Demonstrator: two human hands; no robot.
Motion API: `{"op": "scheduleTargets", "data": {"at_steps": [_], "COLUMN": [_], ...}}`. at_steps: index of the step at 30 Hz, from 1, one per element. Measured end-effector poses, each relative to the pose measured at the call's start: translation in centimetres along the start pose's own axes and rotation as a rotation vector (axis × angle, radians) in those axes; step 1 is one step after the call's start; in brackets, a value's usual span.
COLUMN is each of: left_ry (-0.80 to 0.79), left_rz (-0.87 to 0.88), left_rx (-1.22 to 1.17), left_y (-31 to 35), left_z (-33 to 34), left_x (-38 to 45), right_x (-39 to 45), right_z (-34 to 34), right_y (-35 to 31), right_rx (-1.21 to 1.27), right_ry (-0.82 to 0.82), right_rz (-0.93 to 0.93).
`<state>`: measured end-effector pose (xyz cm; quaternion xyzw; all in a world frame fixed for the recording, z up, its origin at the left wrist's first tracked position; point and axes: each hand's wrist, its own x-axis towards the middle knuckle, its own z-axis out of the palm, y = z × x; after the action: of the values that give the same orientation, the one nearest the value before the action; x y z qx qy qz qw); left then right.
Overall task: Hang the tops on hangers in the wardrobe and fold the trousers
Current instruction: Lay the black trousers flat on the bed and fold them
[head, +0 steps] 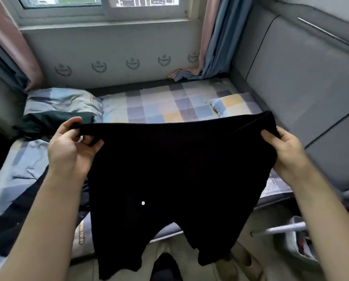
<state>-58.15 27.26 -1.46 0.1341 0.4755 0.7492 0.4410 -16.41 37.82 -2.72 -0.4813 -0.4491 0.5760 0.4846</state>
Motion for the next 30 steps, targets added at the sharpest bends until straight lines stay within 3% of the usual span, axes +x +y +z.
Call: {"op": "scheduleTargets", "data": {"at_steps": [3, 5, 6, 10, 16, 20, 25, 30], "left_ry": [0.040, -0.040, -0.094, -0.171, -0.149, -0.055, 0.127, 0.437], "left_rz": [0.019, 0.059, 0.060, -0.116, -0.436, -0.581, -0.676, -0.723], "left_rx": [0.010, 0.091, 0.172, 0.662, 1.056, 1.273, 1.478, 1.571], "left_y": [-1.5, -2.8, -5.0, -15.9, -36.0, -41.8, -44.6, -46.5], "left_z": [3.8, 7.0, 8.5, 6.3, -10.6, -19.5, -27.2, -33.9], "left_x": [12.5, 22.7, 29.4, 40.3, 40.1, 37.6, 34.1, 27.9], "right_x": [12.7, 23.6, 30.5, 41.9, 39.8, 35.4, 30.5, 25.4], "right_z": [4.4, 7.6, 8.8, 10.8, 10.0, 6.4, 5.1, 10.6], "right_y": [0.4, 1.5, 3.3, 12.0, 36.7, 47.6, 54.7, 60.0], "right_rx": [-0.081, -0.153, -0.214, -0.537, -0.701, -0.767, -0.714, -0.578], "right_ry": [0.072, 0.192, 0.254, 0.335, 0.083, 0.111, 0.133, -0.129], "right_rz": [-0.003, -0.016, -0.027, 0.138, 0.490, 0.699, 0.851, 1.002]}}
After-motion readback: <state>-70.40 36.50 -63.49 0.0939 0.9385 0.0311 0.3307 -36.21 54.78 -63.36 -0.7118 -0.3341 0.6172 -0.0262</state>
